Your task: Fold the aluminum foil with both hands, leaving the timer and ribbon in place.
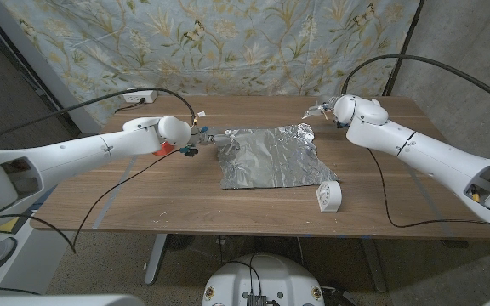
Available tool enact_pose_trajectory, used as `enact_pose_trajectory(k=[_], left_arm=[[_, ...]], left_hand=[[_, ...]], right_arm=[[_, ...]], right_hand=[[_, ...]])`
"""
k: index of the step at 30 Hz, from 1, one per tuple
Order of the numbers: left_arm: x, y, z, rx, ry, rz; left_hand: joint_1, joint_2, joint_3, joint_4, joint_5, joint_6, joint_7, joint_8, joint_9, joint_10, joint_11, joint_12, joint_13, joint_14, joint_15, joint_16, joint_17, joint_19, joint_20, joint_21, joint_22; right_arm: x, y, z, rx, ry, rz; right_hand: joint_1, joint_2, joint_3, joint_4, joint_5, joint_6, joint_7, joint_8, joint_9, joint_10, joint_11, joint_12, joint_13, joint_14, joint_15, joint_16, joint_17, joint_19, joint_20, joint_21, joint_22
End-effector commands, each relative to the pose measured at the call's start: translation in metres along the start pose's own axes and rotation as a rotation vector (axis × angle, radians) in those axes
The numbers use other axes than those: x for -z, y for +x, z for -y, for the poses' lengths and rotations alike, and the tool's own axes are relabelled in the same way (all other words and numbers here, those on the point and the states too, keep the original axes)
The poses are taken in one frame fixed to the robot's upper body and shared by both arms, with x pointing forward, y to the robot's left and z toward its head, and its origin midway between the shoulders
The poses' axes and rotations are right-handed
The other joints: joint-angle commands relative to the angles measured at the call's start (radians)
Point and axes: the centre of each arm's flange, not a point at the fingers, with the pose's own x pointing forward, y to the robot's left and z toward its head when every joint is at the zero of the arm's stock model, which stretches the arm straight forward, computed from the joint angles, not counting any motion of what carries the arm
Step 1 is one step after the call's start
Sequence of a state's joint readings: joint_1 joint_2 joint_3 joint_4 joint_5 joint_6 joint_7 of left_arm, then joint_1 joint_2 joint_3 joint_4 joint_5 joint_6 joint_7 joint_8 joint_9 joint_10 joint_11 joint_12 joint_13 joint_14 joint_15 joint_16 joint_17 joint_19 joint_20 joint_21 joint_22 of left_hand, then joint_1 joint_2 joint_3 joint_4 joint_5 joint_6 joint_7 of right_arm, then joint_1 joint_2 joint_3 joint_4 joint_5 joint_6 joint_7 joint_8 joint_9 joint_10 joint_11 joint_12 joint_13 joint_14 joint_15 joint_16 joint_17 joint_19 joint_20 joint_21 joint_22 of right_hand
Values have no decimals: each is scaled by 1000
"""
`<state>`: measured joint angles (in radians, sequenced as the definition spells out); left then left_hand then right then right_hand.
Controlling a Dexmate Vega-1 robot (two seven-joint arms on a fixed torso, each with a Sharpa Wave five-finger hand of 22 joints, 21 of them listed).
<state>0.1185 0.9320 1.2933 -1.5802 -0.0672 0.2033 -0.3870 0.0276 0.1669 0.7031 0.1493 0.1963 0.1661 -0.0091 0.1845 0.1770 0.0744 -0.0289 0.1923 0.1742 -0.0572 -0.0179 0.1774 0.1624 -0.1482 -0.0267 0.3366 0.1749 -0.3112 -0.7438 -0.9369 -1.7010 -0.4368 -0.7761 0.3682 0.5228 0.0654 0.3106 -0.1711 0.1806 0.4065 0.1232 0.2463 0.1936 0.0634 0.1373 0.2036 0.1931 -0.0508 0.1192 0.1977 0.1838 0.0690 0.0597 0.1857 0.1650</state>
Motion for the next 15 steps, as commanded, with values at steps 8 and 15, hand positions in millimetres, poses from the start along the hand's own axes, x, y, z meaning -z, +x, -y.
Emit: enact_pose_trajectory(k=[8,15], left_arm=[[0,1,1,16,-9,8],[1,1,3,18,-16,5]], left_hand=[[15,1,9,-8,7,6,-4,-1,1,-5,-1,-1,2,-4,4,-3,3,4,0,-5,2],[19,1,12,-13,7,8,-9,-1,1,-6,-2,-1,2,-2,3,-2,2,6,-1,-7,2]], right_arm=[[-23,10,-14,9,-71,-43],[-27,16,-23,29,-95,-45]], right_hand=[[52,-13,11,-8,5,67,5,21,3,35,20,15,0,31,17,12,4,25,22,11,4],[76,-27,14,-9,8,82,11,21,3,61,25,20,-1,63,19,20,4,44,29,15,5]])
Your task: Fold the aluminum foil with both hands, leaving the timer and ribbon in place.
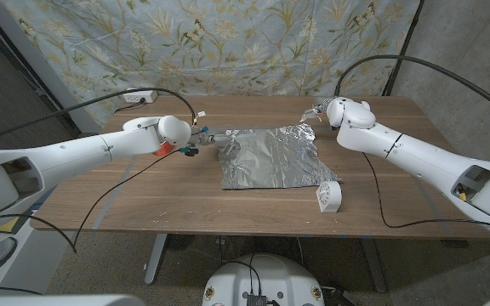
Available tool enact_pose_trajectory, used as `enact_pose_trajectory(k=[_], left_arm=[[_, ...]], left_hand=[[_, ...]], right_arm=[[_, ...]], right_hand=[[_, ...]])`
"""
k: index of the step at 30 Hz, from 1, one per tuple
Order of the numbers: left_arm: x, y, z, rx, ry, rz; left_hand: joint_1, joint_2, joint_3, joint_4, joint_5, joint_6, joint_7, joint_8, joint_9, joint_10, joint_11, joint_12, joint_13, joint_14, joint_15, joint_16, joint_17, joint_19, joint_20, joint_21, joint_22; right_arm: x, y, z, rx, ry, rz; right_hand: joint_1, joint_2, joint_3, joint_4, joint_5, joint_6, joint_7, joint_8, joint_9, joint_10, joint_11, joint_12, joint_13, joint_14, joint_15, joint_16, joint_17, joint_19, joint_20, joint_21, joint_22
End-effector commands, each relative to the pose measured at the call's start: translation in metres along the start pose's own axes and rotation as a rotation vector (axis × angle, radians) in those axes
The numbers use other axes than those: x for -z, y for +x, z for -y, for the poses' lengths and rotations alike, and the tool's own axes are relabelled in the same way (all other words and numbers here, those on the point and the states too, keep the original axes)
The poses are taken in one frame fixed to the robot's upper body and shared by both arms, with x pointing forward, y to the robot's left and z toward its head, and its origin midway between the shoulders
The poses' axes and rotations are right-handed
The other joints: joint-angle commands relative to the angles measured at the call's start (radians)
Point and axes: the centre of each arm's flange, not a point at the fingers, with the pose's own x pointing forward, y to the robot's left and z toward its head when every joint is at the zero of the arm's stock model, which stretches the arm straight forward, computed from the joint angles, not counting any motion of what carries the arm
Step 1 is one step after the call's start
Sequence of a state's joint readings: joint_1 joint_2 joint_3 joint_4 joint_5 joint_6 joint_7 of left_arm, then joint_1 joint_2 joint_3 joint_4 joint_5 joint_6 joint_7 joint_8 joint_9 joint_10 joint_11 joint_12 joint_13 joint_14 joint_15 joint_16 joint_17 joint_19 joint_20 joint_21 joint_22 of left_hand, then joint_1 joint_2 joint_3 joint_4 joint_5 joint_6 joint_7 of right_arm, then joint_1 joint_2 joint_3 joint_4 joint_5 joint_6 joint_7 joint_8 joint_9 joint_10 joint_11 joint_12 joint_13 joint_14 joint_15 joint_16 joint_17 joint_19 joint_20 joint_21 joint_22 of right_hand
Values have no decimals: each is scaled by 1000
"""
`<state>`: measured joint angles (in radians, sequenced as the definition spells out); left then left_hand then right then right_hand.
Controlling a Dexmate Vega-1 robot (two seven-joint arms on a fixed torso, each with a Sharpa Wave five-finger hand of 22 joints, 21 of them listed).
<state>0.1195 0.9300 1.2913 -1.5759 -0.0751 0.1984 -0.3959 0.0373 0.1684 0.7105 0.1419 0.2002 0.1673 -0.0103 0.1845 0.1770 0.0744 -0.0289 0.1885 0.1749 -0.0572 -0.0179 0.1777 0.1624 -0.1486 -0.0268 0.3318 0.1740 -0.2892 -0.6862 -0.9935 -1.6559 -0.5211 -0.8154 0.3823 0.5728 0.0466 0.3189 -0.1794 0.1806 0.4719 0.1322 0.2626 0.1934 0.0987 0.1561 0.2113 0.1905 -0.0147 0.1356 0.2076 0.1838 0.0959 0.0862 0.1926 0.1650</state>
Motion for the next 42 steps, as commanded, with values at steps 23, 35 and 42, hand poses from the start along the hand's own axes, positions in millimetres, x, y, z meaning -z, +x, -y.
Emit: enact_pose_trajectory(k=[23,35,42], left_arm=[[-2,0,8,29,-18,-1],[-4,-3,12,34,-21,-14],[-2,-6,10,25,-19,-30]], left_hand=[[24,1,15,-23,5,7,-16,-1,1,-7,-5,3,1,1,2,-2,1,11,-1,-8,3],[30,1,18,-30,6,5,-20,-3,1,-8,-7,3,1,2,1,-3,1,15,-2,-11,3],[33,0,19,-34,6,5,-20,-3,1,-9,-7,3,1,2,1,-3,1,17,-2,-12,3]], right_arm=[[-1,13,-33,107,-106,-49],[3,16,-41,107,-119,-31],[5,17,-42,115,-116,-34]], right_hand=[[112,-55,9,9,22,172,-32,30,7,151,-25,28,-2,150,-34,25,4,123,-25,21,6],[124,-61,8,10,22,184,-42,27,8,163,-38,25,-2,167,-49,25,4,138,-31,21,6],[133,-63,8,10,23,201,-50,29,8,174,-47,25,-2,174,-54,24,4,147,-36,21,6]])
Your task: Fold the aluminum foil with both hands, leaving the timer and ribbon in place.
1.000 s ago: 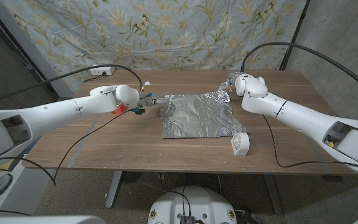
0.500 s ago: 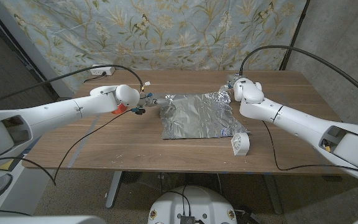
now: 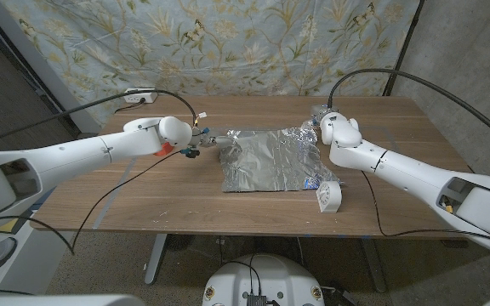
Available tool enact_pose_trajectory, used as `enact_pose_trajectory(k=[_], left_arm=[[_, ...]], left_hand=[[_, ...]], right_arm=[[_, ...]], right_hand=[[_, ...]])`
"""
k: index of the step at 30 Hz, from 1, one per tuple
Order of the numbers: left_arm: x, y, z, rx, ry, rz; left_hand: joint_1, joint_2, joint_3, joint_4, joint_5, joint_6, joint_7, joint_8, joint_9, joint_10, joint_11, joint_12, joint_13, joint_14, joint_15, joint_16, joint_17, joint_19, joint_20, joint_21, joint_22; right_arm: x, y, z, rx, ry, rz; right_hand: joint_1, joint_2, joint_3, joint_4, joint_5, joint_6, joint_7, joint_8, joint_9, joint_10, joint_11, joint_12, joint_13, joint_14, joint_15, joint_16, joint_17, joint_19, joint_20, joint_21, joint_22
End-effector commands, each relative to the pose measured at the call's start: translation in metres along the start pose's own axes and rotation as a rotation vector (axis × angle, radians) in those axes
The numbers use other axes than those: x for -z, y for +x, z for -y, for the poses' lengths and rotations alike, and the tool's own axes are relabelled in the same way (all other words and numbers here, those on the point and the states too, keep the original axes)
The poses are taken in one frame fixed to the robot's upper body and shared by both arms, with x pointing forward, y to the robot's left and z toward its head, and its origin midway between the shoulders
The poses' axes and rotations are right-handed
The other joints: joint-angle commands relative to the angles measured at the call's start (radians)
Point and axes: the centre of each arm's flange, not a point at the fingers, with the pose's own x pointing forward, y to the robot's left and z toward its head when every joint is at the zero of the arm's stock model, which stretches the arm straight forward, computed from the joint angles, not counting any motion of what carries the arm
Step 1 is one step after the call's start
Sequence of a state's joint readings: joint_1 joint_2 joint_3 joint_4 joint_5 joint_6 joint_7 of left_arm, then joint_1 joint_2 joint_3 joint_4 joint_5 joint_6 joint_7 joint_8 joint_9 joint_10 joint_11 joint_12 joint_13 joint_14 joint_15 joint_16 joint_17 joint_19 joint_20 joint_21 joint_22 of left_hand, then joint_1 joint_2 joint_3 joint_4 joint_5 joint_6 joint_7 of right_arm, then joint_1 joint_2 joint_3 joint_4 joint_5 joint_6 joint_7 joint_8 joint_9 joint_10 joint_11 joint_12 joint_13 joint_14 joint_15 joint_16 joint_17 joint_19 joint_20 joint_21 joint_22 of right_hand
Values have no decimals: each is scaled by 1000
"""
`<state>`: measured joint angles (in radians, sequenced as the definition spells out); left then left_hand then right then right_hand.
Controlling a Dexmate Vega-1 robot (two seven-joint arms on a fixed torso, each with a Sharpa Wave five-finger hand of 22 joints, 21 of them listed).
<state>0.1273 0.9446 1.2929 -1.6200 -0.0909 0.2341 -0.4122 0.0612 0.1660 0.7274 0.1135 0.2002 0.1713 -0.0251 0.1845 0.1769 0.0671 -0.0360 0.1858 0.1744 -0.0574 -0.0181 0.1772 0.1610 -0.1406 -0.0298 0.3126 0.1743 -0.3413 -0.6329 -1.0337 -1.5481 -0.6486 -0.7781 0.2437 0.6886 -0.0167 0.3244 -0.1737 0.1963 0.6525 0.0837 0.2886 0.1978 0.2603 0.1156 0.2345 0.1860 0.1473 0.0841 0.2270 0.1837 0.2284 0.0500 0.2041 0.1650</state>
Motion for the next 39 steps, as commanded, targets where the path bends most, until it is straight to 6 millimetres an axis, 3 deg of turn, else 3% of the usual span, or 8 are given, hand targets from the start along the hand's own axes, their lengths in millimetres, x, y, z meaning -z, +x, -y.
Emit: enact_pose_trajectory(k=[1,27,39], left_arm=[[4,-4,0,-5,-3,-27],[5,0,-2,-4,-2,-32],[4,3,0,5,-7,-28]], left_hand=[[10,2,3,-7,6,1,-5,-3,1,-2,1,6,2,2,1,-3,2,9,1,6,2],[22,3,7,-22,6,0,-6,-2,2,-3,2,6,2,2,1,-3,2,11,2,-2,3],[27,2,8,-28,6,0,-6,-3,2,-5,0,6,2,1,-1,-3,2,12,1,-6,3]], right_arm=[[5,1,-6,4,-4,-2],[17,1,-20,-21,-15,-37],[14,4,-20,15,-12,-43]], right_hand=[[19,0,3,5,8,22,-3,3,4,15,-8,2,2,14,-6,4,4,15,-1,9,6],[48,-5,2,8,8,97,-30,16,6,47,-23,-1,2,41,-26,0,4,42,-12,7,6],[88,-4,5,7,8,192,-61,37,10,92,-45,-3,2,86,-56,3,3,80,-26,9,7]])
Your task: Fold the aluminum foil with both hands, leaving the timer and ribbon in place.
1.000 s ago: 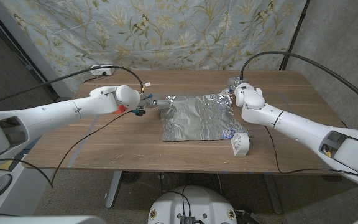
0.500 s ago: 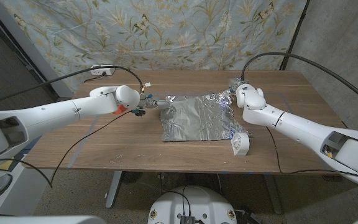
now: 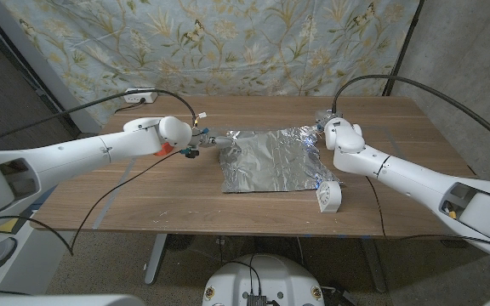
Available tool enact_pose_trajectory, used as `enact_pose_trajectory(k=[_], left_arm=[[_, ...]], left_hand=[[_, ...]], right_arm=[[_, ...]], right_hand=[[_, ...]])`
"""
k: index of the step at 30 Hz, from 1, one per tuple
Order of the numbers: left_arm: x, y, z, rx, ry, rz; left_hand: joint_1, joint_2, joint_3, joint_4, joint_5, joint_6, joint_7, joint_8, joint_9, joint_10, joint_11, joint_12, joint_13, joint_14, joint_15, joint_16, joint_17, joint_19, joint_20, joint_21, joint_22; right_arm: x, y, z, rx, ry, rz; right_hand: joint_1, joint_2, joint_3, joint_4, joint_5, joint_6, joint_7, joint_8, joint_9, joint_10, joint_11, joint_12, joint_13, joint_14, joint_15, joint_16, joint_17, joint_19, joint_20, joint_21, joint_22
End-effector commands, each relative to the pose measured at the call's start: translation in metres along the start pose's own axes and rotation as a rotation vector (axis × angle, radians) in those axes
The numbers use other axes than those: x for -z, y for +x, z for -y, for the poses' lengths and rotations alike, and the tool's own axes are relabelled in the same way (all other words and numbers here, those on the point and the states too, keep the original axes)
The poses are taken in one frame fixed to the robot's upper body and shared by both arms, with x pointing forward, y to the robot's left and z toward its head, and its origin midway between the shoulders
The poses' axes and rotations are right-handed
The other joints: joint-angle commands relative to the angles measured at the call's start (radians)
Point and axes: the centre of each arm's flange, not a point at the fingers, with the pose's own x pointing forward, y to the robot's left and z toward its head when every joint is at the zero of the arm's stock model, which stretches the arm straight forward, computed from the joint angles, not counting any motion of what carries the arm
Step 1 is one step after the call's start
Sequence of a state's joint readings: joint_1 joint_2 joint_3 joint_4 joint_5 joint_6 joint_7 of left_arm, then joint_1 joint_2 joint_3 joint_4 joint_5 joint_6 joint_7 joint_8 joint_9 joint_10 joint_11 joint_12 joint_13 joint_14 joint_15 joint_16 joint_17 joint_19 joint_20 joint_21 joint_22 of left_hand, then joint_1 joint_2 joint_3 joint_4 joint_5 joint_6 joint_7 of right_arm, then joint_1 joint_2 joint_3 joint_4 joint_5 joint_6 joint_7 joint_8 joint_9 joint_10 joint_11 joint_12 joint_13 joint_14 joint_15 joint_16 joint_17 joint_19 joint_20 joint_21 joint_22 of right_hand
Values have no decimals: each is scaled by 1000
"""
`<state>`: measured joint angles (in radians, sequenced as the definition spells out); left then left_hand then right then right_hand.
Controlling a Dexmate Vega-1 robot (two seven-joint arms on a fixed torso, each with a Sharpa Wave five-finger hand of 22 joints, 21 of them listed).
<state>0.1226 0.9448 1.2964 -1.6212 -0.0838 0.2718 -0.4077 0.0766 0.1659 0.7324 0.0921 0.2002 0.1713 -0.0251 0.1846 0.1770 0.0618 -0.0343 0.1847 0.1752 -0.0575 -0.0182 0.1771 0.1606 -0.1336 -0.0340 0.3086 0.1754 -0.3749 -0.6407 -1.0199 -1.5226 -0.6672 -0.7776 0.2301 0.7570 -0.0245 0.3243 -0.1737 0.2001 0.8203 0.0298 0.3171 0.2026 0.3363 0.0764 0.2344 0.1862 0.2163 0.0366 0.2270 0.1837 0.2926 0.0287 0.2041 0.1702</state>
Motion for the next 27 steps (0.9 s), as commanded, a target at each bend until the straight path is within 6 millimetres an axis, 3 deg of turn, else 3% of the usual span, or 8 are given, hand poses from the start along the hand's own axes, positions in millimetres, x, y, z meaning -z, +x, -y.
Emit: enact_pose_trajectory(k=[1,27], left_arm=[[-2,3,2,12,-1,9],[-3,13,4,40,-7,30]], left_hand=[[12,2,3,-7,6,-1,-6,-3,2,0,-1,7,1,1,0,-3,3,5,5,-2,2],[23,1,4,-22,6,-1,-8,-3,2,1,-3,7,1,0,0,-2,3,13,6,-8,2]], right_arm=[[-2,2,-1,26,4,-6],[-3,8,3,57,24,-9]], right_hand=[[22,4,5,7,4,32,-8,11,6,21,-9,-2,1,21,-8,3,3,20,-5,10,2],[91,17,11,6,3,152,-54,39,12,92,-47,-6,0,88,-50,9,4,67,-28,11,4]])
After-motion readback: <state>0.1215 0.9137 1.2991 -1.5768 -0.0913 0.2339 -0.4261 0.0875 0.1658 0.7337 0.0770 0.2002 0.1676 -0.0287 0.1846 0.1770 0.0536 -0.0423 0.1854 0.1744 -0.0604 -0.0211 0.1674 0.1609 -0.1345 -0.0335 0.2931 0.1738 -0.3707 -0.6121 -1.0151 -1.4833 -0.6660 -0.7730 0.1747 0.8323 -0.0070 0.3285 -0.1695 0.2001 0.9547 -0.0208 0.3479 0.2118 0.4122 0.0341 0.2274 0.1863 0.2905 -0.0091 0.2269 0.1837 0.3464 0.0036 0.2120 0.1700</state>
